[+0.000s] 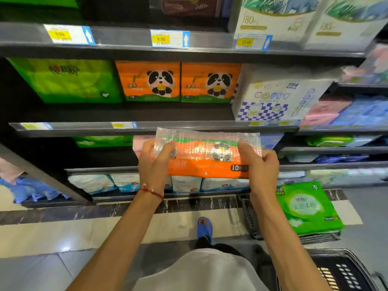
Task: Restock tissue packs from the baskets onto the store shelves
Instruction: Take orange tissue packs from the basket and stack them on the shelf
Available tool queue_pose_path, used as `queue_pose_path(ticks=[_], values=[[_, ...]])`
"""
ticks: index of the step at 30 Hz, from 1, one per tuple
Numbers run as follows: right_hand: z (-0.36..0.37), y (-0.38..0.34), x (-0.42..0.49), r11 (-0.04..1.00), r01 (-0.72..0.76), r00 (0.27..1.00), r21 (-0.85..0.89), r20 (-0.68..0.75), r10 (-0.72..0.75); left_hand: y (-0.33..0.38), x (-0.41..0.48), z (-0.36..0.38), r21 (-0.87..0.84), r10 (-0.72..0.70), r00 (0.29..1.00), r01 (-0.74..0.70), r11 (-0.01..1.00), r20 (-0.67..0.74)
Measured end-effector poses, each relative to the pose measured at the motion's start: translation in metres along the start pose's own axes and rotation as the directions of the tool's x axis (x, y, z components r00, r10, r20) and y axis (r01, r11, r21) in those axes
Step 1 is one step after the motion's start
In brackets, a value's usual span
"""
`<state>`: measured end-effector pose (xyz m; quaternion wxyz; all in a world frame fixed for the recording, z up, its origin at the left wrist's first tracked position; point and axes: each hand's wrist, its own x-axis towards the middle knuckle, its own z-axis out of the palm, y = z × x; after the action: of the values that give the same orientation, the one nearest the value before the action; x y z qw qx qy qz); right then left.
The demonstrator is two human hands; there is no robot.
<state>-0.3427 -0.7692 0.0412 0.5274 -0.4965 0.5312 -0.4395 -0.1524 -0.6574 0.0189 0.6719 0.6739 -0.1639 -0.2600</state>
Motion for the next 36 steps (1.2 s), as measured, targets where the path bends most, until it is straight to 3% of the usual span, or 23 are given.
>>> queue_pose_path(ticks=[5,11,18,24,32,36], values=[[0.008,-0.017,0.011,0.996,0.074,0.993,0.059,-0.098,-0.068,0.019,0.007,0.005,-0.133,0.188,0.981,-0.180,0.975,0.050],[0.021,-0.032,0.034,0.973,0.152,0.982,0.172,-0.139,-0.128,0.032,0.035,0.022,-0.259,0.241,0.970,-0.225,0.939,0.031],[0.040,-0.034,0.074,0.957,0.193,0.980,0.216,-0.092,-0.177,0.041,0.070,0.045,-0.295,0.290,0.957,-0.276,0.915,0.006],[0.057,-0.020,0.115,0.957,0.186,0.981,0.222,-0.100,-0.167,0.036,0.113,0.065,-0.193,0.318,0.948,-0.316,0.929,-0.021],[0.060,-0.007,0.140,0.965,0.224,0.962,0.139,0.128,-0.242,0.019,0.148,0.080,-0.160,0.176,0.983,-0.181,0.970,-0.046],[0.056,0.009,0.147,0.973,0.226,0.939,0.043,0.257,-0.229,0.022,0.152,0.085,-0.116,0.180,0.983,-0.177,0.977,0.021]])
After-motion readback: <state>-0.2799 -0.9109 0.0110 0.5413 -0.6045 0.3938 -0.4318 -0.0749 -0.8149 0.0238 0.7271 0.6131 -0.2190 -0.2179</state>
